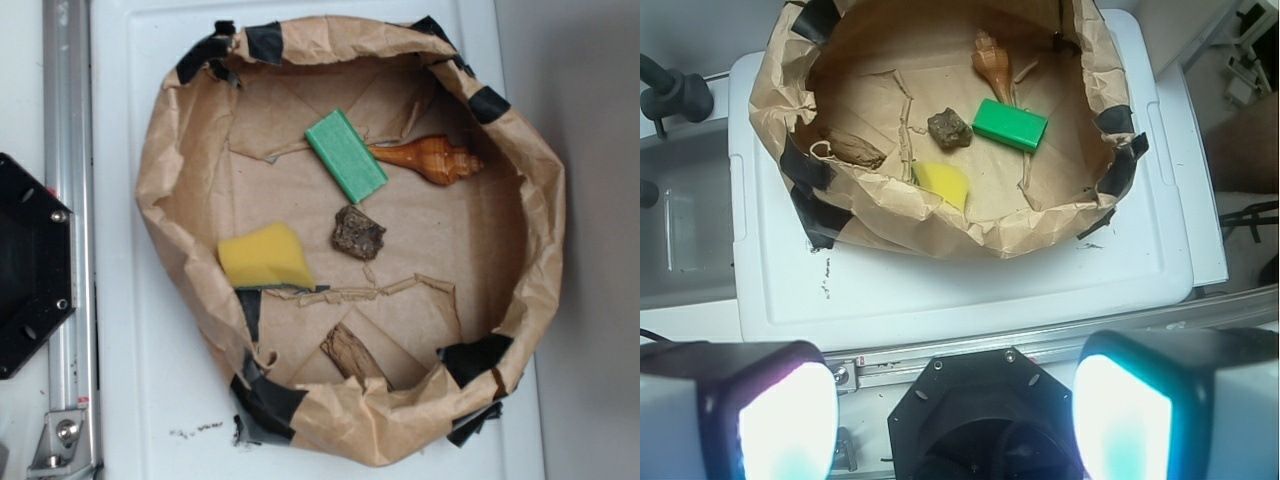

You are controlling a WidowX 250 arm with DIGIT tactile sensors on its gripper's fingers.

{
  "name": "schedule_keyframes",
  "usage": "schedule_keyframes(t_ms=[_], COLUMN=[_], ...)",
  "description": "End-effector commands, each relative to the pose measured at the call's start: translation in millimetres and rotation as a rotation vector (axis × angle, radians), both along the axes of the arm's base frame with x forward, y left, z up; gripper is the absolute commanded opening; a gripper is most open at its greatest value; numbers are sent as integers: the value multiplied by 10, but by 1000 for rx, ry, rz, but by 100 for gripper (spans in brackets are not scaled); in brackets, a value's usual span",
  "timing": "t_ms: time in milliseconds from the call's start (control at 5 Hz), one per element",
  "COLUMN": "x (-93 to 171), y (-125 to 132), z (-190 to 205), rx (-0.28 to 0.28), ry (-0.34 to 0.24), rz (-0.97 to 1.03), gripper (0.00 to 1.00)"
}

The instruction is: Grab the green block.

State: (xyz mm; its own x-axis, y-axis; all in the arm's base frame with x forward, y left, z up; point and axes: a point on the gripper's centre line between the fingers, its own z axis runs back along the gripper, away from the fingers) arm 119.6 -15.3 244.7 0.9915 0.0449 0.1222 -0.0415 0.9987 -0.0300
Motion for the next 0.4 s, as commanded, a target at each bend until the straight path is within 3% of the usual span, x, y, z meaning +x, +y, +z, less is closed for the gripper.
schedule_keyframes(t_ms=[0,200], x=[0,344], y=[0,152], z=[0,-138], rx=[0,28], ry=[0,7], rz=[0,-80], gripper=[100,100])
